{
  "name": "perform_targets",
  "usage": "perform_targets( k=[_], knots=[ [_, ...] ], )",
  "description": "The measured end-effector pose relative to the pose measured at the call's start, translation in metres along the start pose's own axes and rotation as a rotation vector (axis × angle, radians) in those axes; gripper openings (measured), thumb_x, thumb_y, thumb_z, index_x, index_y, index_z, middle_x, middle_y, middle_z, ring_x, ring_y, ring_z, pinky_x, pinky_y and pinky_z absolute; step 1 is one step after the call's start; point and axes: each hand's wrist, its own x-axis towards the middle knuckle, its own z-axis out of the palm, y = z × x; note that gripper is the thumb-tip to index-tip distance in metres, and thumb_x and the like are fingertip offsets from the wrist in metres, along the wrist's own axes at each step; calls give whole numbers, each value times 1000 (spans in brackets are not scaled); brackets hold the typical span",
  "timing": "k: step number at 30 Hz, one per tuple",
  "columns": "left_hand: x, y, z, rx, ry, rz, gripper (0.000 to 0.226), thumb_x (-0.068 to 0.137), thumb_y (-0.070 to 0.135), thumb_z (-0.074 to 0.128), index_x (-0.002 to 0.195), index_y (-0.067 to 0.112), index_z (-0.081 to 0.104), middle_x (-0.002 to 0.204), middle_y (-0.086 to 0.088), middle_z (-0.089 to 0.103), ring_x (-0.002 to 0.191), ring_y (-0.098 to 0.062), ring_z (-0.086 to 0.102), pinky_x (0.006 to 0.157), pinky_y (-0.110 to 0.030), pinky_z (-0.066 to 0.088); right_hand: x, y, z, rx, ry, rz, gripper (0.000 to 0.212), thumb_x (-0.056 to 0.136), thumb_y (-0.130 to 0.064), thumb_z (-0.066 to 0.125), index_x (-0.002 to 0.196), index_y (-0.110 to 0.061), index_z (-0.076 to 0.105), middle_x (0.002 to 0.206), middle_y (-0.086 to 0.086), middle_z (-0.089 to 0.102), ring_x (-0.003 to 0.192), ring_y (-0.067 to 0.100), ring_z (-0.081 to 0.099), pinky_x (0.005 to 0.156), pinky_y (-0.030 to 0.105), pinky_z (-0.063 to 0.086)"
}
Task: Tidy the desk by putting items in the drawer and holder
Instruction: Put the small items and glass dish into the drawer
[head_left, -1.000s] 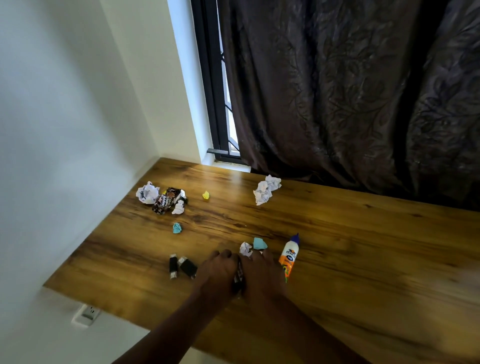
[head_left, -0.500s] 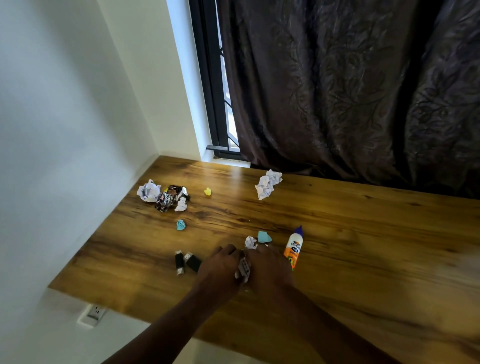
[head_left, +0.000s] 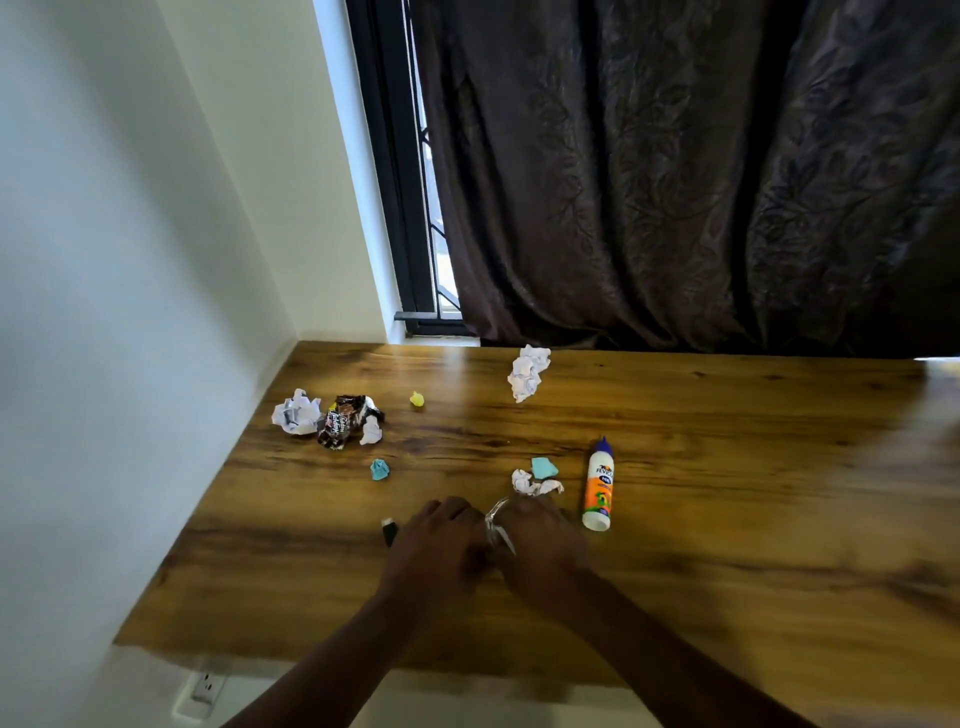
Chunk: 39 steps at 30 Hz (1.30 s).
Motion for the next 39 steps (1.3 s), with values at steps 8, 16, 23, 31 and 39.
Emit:
perform_targets(
  k=[8, 16, 23, 31, 39],
  knots=[
    [-33, -38, -9, -19, 29, 51, 43, 80, 42, 60, 119, 27, 66, 122, 7, 64, 104, -16, 63, 77, -28, 54, -15, -41, 0, -50, -40, 67, 53, 96, -38, 55, 147, -24, 46, 154, 10, 43, 146, 31, 32, 118, 47, 31],
    [-23, -53, -13, -63, 33, 56, 45, 88, 41, 57, 129, 25, 65, 134, 6, 62, 120, -16, 58, 92, -30, 54, -3, -52, -11, -94, -16, 106, 52, 98, -41, 54, 147, -24, 45, 154, 7, 42, 146, 31, 31, 116, 51, 32],
    [34, -64, -14, -3, 73, -8, 50, 80, 39, 71, 127, 20, 66, 131, 0, 66, 113, -24, 65, 81, -35, 58, 70, -20, -29, -30, 69, 30, 51, 97, -37, 54, 146, -25, 45, 151, 4, 47, 139, 28, 40, 110, 45, 41],
    [143, -57, -3, 62, -141, -97, 75, 92, 57, 51, 155, 19, 34, 161, -6, 35, 146, -29, 35, 112, -45, 41, 186, 43, -57, -66, 142, 61, 63, 96, -36, 59, 153, -26, 35, 163, 7, 28, 148, 32, 27, 115, 48, 34],
    [195, -61, 9, 132, -277, -166, 90, 86, 63, 63, 157, 23, 23, 167, -6, 19, 153, -33, 18, 119, -49, 31, 247, 106, -64, 88, 85, 131, 57, 99, -28, 59, 153, -16, 42, 160, 7, 40, 146, 26, 37, 121, 38, 30]
  ],
)
